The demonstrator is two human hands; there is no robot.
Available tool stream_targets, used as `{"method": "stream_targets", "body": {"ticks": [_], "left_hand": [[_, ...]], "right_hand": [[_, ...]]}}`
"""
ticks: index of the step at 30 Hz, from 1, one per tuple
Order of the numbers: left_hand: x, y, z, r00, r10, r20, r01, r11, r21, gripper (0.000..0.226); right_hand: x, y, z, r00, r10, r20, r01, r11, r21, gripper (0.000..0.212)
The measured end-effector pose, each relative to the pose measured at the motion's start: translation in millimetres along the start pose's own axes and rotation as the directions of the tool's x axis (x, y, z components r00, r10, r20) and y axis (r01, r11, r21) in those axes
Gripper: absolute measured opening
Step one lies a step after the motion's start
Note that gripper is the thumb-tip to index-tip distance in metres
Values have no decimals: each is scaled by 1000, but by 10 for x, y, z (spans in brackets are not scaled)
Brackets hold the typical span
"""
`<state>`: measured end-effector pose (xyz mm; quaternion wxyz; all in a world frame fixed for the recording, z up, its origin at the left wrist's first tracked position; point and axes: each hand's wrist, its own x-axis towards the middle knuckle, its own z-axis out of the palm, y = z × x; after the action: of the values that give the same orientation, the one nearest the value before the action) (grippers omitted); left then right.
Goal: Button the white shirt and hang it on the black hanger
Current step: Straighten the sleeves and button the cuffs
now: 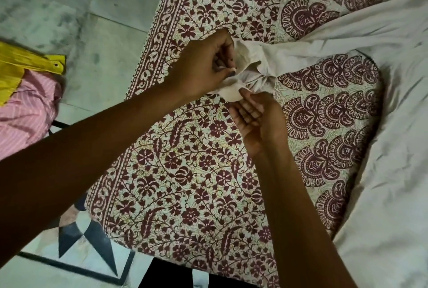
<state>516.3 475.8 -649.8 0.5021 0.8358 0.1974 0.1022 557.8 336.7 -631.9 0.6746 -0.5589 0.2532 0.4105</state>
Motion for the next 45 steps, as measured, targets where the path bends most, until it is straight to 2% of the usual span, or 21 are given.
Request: {"method": "stream_targets", "body": {"ticks": [2, 6, 8, 10, 12, 14, 16, 18, 22, 25, 27, 29, 30, 32, 35, 37, 40, 45], "left_hand": [[-34, 42, 10, 998, 37, 42, -38, 999, 23, 27], [-113, 81, 85, 986, 86, 141, -101, 989, 107, 25], [-125, 87, 111, 987, 91, 132, -108, 986, 126, 25], [-126, 97, 127, 987, 95, 129, -110, 987, 120, 24], [-136, 120, 145, 988, 94, 126, -108, 988, 109, 25], [-140, 141, 161, 990, 91, 112, -103, 989, 107, 26], [-144, 142, 172, 990, 88, 107, -100, 989, 113, 26], [-141, 130, 174, 994, 45, 97, -55, 992, 112, 27], [-141, 139, 176, 995, -69, 73, 64, 995, 77, 37], [-112, 178, 167, 996, -54, 70, 46, 993, 107, 37], [-90, 213, 169, 996, -21, 86, 7, 987, 160, 34], [-73, 240, 160, 994, 17, 104, -41, 972, 230, 28], [-67, 257, 150, 993, 35, 112, -61, 968, 245, 29], [-56, 282, 127, 990, 64, 130, -93, 969, 229, 30], [-40, 334, 123, 983, 83, 166, -119, 968, 222, 31], [-38, 363, 136, 983, 67, 169, -97, 980, 173, 34], [-39, 381, 140, 989, -11, 145, 13, 1000, -12, 36], [-20, 398, 114, 951, -246, 188, 286, 931, -228, 43]], "right_hand": [[-9, 34, 4, 998, -56, -36, 55, 998, -43, 6], [50, 103, 44, 949, -242, -203, 227, 969, -95, 28], [76, 110, 62, 892, -347, -288, 320, 937, -138, 32], [76, 104, 77, 800, -502, -329, 439, 863, -250, 32], [49, 77, 78, 677, -690, -256, 544, 704, -457, 29], [38, 62, 63, 591, -805, -60, 577, 473, -666, 22], [37, 49, 47, 539, -830, 144, 587, 248, -771, 18], [60, 26, 47, 501, -817, 285, 587, 79, -806, 20], [133, -31, 33, 453, -778, 435, 550, -141, -823, 24], [153, -71, 9, 412, -790, 454, 493, -226, -840, 26], [144, -91, -4, 486, -746, 455, 450, -232, -862, 26], [143, -117, -32, 557, -724, 408, 429, -170, -887, 27], [138, -130, -52, 561, -739, 373, 450, -106, -887, 28], [119, -148, -78, 568, -770, 291, 549, 90, -831, 30], [81, -147, -101, 633, -753, 179, 631, 368, -683, 35], [71, -150, -128, 676, -725, 131, 648, 501, -574, 35], [56, -178, -166, 684, -708, 175, 673, 520, -526, 34], [25, -201, -252, 630, -701, 335, 739, 408, -536, 39]]}}
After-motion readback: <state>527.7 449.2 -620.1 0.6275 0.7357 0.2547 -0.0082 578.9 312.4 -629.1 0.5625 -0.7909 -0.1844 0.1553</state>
